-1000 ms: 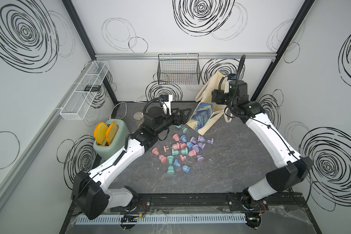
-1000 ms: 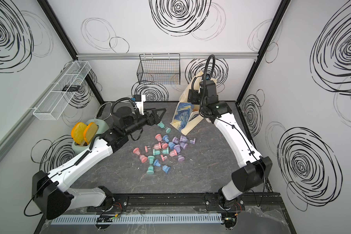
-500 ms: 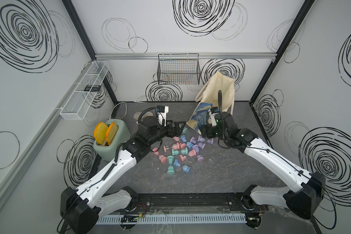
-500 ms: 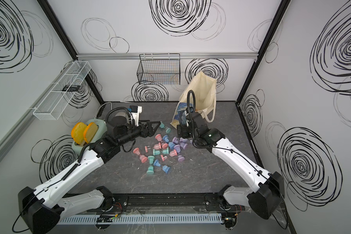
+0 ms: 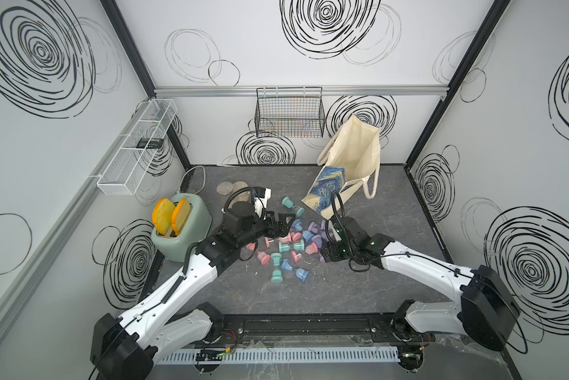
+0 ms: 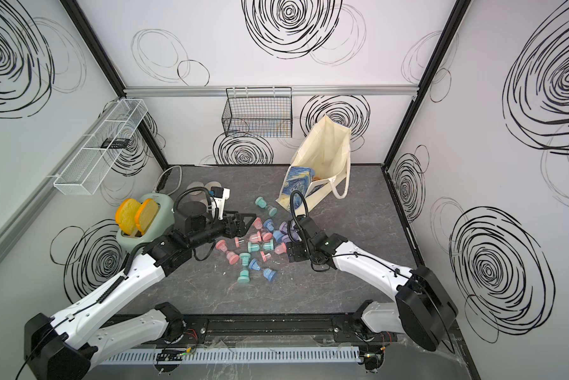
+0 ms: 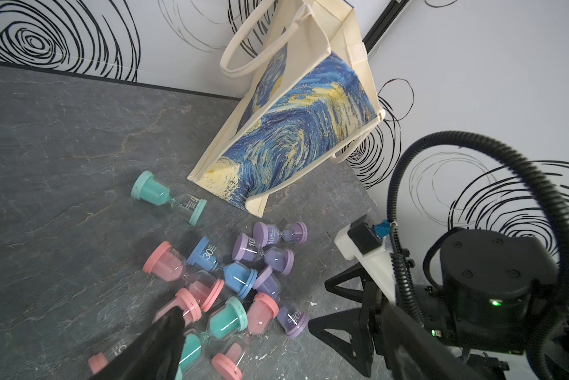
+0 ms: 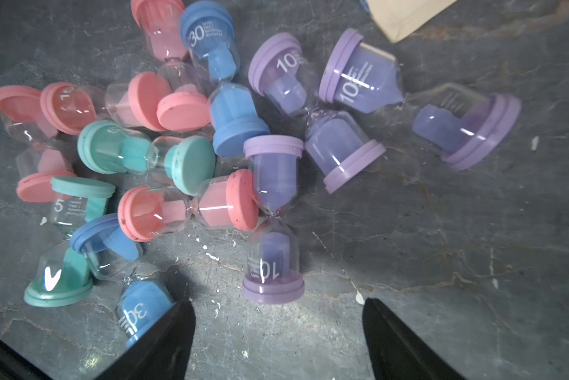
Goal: Put the hourglass into the canvas bag
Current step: Pick up the hourglass from the center of the board.
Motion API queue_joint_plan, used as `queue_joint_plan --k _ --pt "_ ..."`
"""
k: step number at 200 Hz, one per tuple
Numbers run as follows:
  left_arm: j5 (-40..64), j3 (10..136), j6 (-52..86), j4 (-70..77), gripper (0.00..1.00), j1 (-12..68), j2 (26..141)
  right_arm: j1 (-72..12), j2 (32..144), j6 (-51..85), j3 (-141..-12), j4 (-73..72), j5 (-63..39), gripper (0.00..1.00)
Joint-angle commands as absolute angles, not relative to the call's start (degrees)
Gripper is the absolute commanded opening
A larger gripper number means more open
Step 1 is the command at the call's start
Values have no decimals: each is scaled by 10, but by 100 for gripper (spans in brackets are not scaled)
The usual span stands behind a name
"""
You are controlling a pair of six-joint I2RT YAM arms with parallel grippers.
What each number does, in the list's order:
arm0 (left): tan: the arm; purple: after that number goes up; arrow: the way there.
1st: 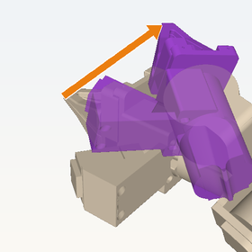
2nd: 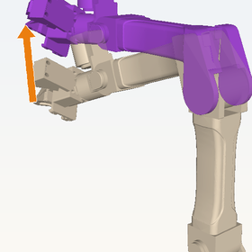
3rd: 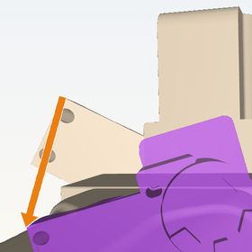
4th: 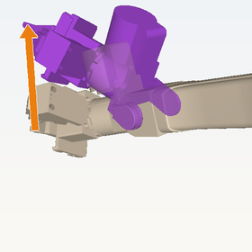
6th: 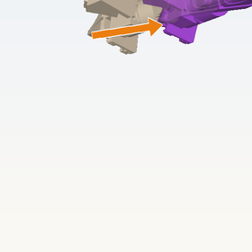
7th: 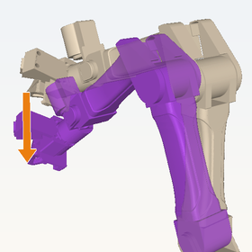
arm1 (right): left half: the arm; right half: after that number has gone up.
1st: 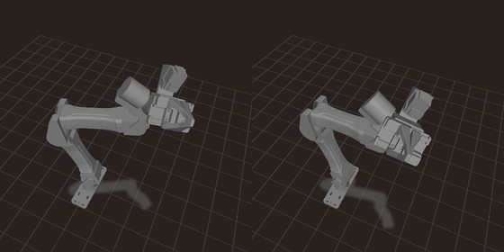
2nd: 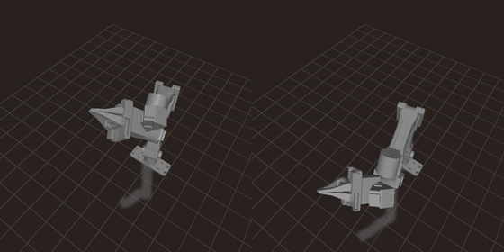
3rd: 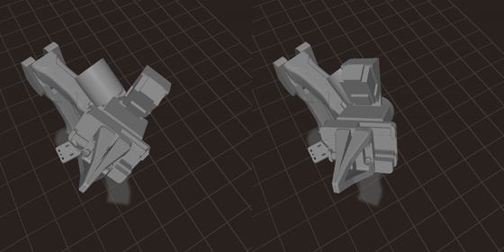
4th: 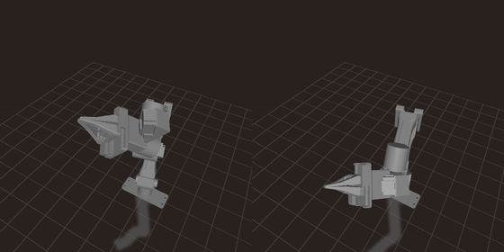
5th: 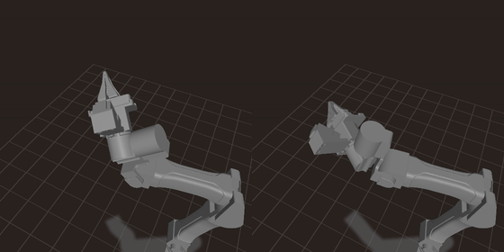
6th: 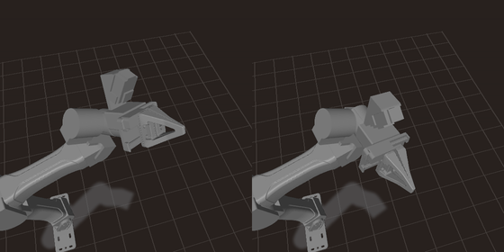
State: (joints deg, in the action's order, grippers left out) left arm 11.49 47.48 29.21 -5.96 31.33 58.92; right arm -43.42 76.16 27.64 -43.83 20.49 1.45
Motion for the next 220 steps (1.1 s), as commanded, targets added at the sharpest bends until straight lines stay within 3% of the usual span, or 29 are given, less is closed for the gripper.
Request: queue_joint_plan --k 1,220 --pt "109 463 297 -35 96 314 575 -441 796 289 -431 168 -6 83" --pt "106 446 313 -9 96 312 578 -475 916 287 -418 95 69 55"
